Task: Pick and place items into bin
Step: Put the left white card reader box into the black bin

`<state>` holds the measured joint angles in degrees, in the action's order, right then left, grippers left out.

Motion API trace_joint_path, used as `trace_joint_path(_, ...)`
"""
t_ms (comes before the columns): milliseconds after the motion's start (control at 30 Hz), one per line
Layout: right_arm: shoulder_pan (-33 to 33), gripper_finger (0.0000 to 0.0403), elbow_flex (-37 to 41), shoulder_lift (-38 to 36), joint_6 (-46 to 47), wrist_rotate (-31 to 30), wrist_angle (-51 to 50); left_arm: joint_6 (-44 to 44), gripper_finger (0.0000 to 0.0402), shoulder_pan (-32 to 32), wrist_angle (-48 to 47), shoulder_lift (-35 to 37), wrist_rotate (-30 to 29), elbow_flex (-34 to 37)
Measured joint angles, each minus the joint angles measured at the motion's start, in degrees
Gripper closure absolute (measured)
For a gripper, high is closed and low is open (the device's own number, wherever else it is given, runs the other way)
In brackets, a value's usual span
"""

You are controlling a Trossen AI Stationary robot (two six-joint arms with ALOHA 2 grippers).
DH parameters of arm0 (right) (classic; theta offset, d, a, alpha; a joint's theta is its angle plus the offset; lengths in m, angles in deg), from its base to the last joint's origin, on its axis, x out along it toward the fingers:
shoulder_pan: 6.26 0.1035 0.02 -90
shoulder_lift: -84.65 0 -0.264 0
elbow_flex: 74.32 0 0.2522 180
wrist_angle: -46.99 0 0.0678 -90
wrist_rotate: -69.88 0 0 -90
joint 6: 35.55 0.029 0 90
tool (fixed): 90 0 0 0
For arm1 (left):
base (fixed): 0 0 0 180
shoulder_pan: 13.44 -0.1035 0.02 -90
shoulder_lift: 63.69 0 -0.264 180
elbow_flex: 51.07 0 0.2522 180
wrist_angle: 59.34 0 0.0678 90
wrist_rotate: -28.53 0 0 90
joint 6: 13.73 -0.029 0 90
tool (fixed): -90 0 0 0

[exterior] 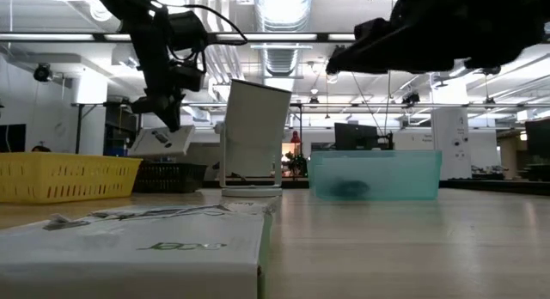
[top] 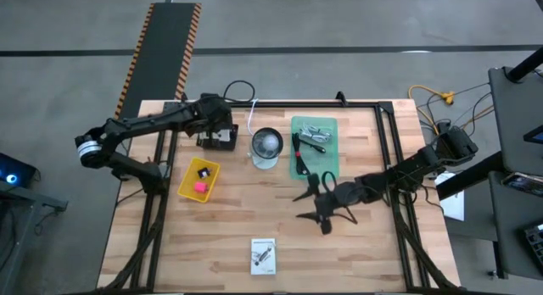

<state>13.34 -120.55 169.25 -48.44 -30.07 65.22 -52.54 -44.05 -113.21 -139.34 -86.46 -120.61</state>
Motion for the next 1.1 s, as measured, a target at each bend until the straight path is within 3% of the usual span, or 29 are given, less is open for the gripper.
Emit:
trace_joint_path(433,2.44,0.0179,0.0,0.0,0.95,0.02,-3.1,-1.16,0.0401,-1.41,0.21,-2.04,5.68,0.08)
trace_joint_path(1100,3.43,0.0179,0.0,0.0,0.93,-0.02,-4.82,-2.71,0.0401,-1.7,1.08,-8.26,5.5,0.1)
